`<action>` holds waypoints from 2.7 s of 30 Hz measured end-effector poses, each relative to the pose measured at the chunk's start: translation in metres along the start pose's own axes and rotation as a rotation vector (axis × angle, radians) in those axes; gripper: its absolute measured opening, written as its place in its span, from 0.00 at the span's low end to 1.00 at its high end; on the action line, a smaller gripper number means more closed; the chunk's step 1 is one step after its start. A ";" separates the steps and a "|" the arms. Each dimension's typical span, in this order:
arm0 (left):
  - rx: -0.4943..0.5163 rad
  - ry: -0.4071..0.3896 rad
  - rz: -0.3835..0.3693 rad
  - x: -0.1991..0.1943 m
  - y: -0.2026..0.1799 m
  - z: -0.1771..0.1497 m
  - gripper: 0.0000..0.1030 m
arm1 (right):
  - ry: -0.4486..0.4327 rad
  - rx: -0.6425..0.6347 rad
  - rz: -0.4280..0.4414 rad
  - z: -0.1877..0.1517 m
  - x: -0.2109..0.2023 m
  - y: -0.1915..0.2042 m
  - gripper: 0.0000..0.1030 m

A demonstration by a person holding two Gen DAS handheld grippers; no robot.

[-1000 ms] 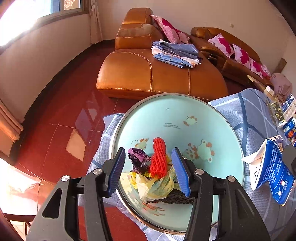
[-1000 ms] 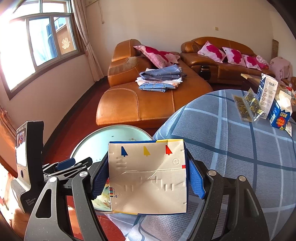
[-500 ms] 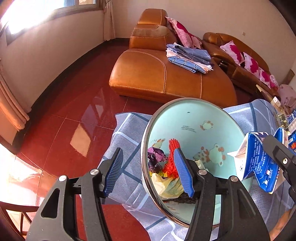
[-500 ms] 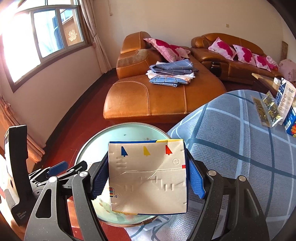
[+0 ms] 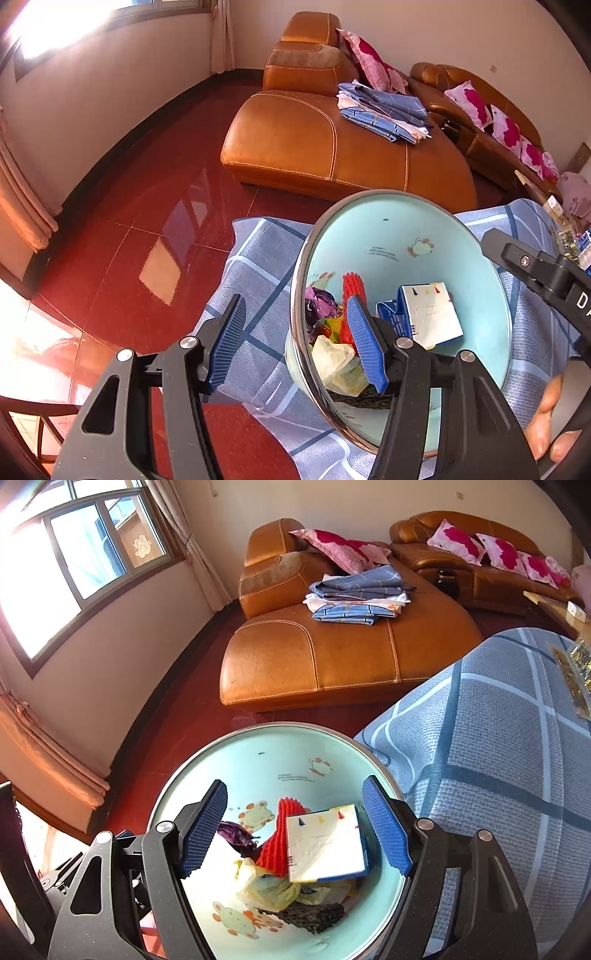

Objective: Collect trash

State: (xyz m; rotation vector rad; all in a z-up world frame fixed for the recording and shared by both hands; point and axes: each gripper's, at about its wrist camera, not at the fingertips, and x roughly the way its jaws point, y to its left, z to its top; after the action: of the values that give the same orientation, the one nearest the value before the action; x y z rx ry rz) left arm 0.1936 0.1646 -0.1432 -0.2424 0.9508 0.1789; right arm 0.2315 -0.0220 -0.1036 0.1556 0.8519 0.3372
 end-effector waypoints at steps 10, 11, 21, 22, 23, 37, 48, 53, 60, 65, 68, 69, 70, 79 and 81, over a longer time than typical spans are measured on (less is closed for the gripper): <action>0.052 -0.007 -0.006 0.003 -0.015 -0.007 0.62 | -0.075 -0.005 -0.079 -0.020 -0.035 -0.010 0.78; 0.063 -0.015 0.002 0.001 -0.018 -0.008 0.64 | -0.077 -0.005 -0.084 -0.022 -0.039 -0.011 0.81; 0.093 -0.010 0.037 -0.008 -0.033 -0.020 0.90 | -0.042 0.024 -0.122 -0.039 -0.058 -0.029 0.88; 0.095 -0.007 0.039 -0.010 -0.033 -0.021 0.91 | -0.039 0.034 -0.116 -0.041 -0.059 -0.031 0.88; 0.098 -0.005 0.043 -0.011 -0.033 -0.023 0.91 | -0.040 0.044 -0.107 -0.042 -0.062 -0.033 0.88; 0.091 0.033 0.022 -0.035 -0.033 -0.051 0.92 | -0.020 0.067 -0.120 -0.058 -0.095 -0.030 0.89; 0.120 -0.050 0.070 -0.077 -0.044 -0.067 0.93 | -0.110 0.060 -0.129 -0.067 -0.148 -0.028 0.89; 0.130 -0.141 0.077 -0.108 -0.050 -0.068 0.94 | -0.176 0.062 -0.140 -0.067 -0.177 -0.027 0.89; 0.144 -0.284 0.105 -0.152 -0.055 -0.068 0.94 | -0.271 0.056 -0.142 -0.071 -0.219 -0.024 0.89; 0.172 -0.408 0.129 -0.184 -0.063 -0.067 0.94 | -0.360 0.042 -0.151 -0.073 -0.249 -0.017 0.90; 0.181 -0.469 0.135 -0.202 -0.066 -0.069 0.94 | -0.412 0.040 -0.152 -0.074 -0.266 -0.013 0.91; 0.180 -0.485 0.129 -0.207 -0.066 -0.069 0.94 | -0.430 0.038 -0.152 -0.075 -0.272 -0.012 0.91; 0.178 -0.505 0.118 -0.214 -0.066 -0.069 0.94 | -0.449 0.037 -0.151 -0.075 -0.277 -0.011 0.91; 0.180 -0.632 0.056 -0.259 -0.065 -0.073 0.94 | -0.568 0.020 -0.147 -0.081 -0.311 0.004 0.93; 0.190 -0.654 0.061 -0.268 -0.066 -0.076 0.94 | -0.589 0.020 -0.144 -0.085 -0.318 0.007 0.93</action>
State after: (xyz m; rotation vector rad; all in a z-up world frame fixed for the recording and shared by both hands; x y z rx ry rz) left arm -0.0011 0.0683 0.0427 0.0270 0.3209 0.2045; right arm -0.0278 -0.1275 0.0687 0.1977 0.2811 0.1329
